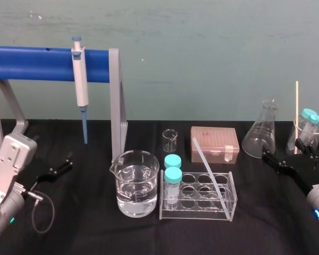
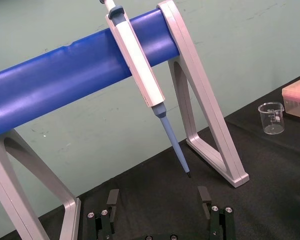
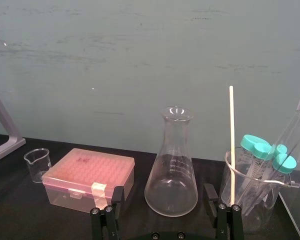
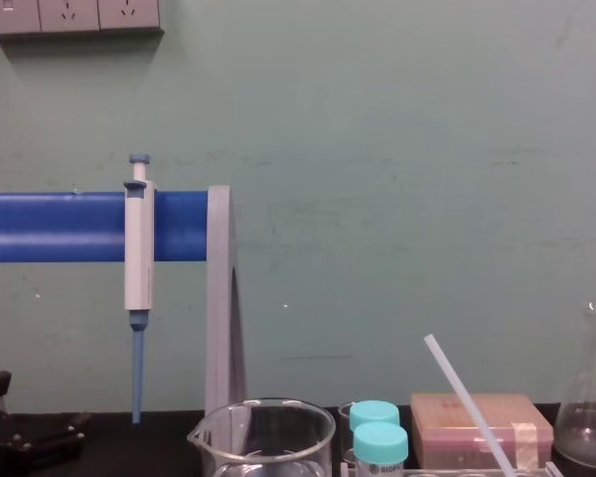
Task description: Pick up the stirring rod with one hand, then place it down.
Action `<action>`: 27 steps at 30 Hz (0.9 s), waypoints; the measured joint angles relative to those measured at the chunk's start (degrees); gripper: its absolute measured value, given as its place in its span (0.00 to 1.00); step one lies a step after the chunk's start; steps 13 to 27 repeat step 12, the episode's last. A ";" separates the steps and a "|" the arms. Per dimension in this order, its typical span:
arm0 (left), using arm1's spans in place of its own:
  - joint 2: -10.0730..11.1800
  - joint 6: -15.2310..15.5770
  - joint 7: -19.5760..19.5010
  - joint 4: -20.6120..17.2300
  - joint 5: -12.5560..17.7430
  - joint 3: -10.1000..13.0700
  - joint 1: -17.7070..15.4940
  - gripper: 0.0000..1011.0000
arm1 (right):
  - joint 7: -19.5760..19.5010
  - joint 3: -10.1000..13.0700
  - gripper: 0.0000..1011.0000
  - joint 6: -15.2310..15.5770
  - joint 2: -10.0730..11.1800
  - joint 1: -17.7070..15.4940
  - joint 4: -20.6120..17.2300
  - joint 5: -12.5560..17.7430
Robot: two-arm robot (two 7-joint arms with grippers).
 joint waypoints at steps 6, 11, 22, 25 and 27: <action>0.00 0.00 0.00 0.00 0.00 0.00 0.00 0.99 | 0.00 0.00 0.99 -0.02 0.00 0.00 0.00 0.00; 0.00 0.00 0.00 0.00 0.00 0.00 0.00 0.99 | 0.00 0.00 0.99 -0.03 0.00 0.00 0.00 0.00; 0.00 0.00 0.00 0.00 0.00 0.00 0.00 0.99 | 0.00 0.00 0.99 -0.03 0.00 0.00 0.00 0.01; 0.00 0.00 0.00 0.00 0.00 0.00 0.00 0.99 | 0.00 0.00 0.99 -0.03 0.00 0.00 0.00 0.01; 0.00 0.00 0.00 0.00 0.00 0.00 0.00 0.99 | 0.00 0.00 0.99 -0.03 0.00 0.00 0.00 0.01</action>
